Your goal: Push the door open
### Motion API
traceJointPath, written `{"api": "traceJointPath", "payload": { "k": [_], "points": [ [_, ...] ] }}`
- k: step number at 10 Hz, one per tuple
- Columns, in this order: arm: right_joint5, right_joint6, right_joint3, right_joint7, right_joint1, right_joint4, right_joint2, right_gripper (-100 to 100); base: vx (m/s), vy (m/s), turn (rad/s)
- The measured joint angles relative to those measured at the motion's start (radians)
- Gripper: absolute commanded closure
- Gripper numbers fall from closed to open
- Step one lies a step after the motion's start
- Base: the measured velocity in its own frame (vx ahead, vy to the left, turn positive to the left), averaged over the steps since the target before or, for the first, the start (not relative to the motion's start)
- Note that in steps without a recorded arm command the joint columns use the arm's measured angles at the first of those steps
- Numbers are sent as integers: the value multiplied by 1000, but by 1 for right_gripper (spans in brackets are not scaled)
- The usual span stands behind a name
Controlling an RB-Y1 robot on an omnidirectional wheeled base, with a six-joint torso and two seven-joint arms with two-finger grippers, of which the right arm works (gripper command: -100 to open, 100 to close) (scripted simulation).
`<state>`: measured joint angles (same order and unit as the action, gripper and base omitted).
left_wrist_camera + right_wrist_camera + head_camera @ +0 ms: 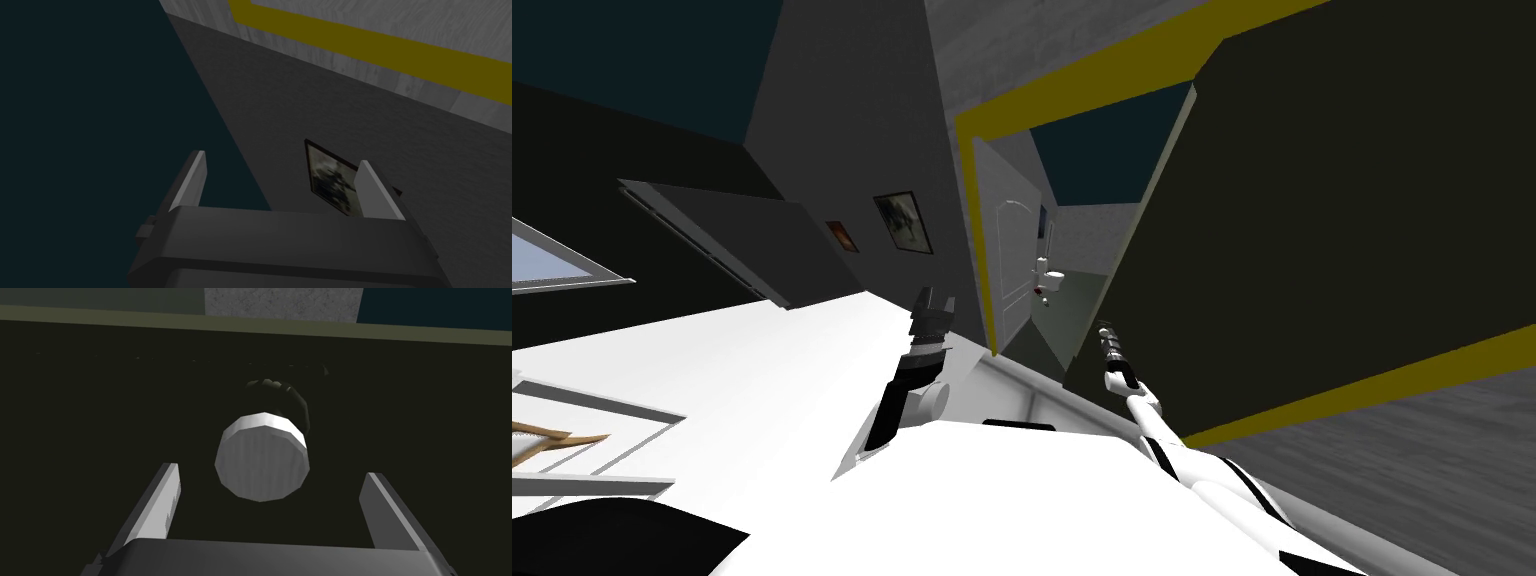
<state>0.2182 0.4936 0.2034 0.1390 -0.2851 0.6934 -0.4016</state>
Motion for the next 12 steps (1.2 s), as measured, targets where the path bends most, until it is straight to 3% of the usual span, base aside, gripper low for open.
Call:
{"api": "traceJointPath", "payload": {
  "k": [1, 2, 7, 10, 12],
  "points": [
    [0, 2, 2, -1, -1, -4, 0, -100, 88, -37, 10],
    [0, 2, 2, -1, -2, -4, 0, 100, -11, 2, -5],
    [1, 2, 4, -1, -7, -1, -5, 100, -8, 2, 3],
    [6, -7, 19, -14, 8, -2, 3, 100, 174, -4, -1],
    [14, -3, 39, -22, 3, -19, -3, 100, 199, 5, 12]
  ]
}}
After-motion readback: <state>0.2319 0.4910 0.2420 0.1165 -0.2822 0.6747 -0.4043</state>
